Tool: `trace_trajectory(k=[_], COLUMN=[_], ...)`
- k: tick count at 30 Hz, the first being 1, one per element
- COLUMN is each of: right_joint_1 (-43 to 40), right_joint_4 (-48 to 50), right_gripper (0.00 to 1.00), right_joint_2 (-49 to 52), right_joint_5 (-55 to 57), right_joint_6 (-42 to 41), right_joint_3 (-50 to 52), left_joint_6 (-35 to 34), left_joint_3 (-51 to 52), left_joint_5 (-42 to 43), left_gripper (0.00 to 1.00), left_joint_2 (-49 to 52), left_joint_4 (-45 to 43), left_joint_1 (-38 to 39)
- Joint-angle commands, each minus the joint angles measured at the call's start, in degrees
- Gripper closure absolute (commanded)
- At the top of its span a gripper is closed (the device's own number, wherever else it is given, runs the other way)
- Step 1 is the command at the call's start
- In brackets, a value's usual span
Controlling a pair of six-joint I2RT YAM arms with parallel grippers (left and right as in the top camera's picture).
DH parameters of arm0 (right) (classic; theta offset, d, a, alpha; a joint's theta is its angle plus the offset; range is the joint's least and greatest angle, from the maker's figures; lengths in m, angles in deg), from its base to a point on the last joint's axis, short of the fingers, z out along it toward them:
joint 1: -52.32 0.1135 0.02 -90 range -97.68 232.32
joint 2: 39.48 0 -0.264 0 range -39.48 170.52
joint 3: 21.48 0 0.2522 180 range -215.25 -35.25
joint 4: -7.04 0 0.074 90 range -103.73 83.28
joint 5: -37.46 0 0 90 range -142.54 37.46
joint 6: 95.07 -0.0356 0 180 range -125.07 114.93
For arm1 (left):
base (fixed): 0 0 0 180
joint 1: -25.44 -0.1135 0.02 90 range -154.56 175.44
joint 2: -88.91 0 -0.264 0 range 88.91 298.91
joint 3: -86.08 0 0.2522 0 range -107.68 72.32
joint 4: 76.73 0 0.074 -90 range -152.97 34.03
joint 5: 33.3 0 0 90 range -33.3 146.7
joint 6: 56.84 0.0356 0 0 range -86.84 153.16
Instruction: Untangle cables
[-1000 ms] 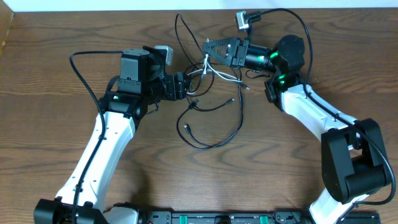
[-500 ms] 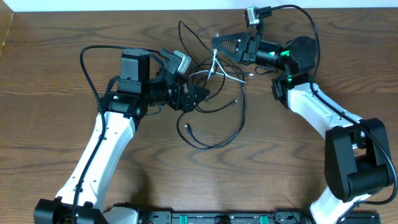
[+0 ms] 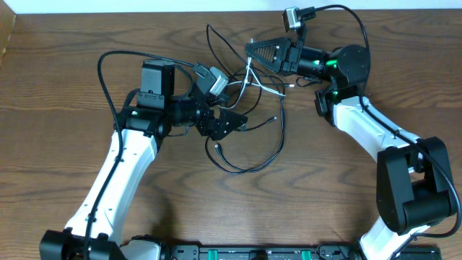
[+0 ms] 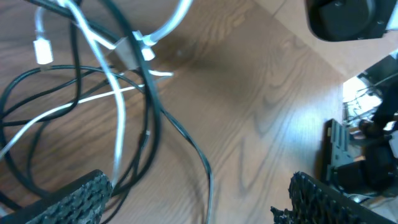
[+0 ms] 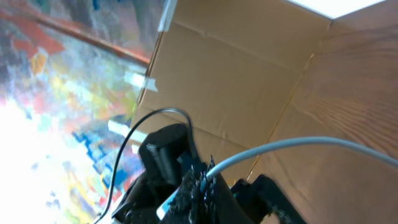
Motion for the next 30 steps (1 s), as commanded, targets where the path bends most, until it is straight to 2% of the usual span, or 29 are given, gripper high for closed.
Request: trace_trajectory(k=[1,3,5,7,8,10,11,16,19,23,27,28,30], right_joint_1=[0.7,1.2,1.3,1.3,1.3,1.3,1.3,1.3,1.0,0.3,-1.4,-2.9,-4.1], right_joint_4=[0.8,0.8,0.8,0.7,0.8,0.8,0.7,0.5,0.5,0.5,0.4,-1.5,-4.5], right_gripper=[0.98,0.99,0.98,0.98,0.98,0.98,0.98,0.98,0.99,0.98,0.98,0.98,0.99], right_joint_2=[0.1,0.1,0.1,0.1,0.1,0.1,0.1,0.1,0.1,0.1,0.1,0.1,0.1], right_joint_5=[-0.3,-0.6,-0.8,-1.0,-1.2,-1.4,-1.5,-1.6,-1.6,-1.6,-2.3,-2.9,-3.1], right_joint_6=[-1.6,-1.6,-1.6,-1.6,-1.6,-1.6,-1.6,-1.6,-1.6,-1.6,-1.6,-0.7,1.3], right_joint_3=[-0.7,-0.7,-0.7,-0.7,-0.7,-0.7,-0.6,-0.6,-0.6,-0.6,-0.6,-0.6,-0.6], left_joint_6=[1.9,2.0,2.0,2.0,2.0,1.9,2.0,1.0,-3.2,-3.6,-3.7,-5.6,-8.6], left_joint_3=[-0.5,-0.5,-0.5,-0.5,-0.5,-0.5,-0.5,-0.5,-0.5,-0.5,-0.5,-0.5,-0.5], left_joint_5=[-1.2,-1.0,-1.0,-1.0,-1.0,-1.4,-1.5,-5.5,-13.8,-21.9,-35.9,-41.5,-43.8], left_gripper=[0.09,0.09,0.17,0.42,0.59,0.75,0.91,0.93,0.92,0.92,0.92,0.92,0.92], left_joint_2=[3.2,4.8,6.4,7.1,7.3,7.3,7.3,7.3,7.3,7.3,7.2,6.9,5.6], left_joint_4=[-0.7,-1.4,-3.1,-4.8,-5.9,-6.6,-6.9,-6.7,-6.2,-3.4,2.1,3.6,3.6], left_joint_1=[-0.1,0.6,1.8,2.4,2.6,2.6,2.6,2.5,2.1,1.9,1.9,1.3,-0.3])
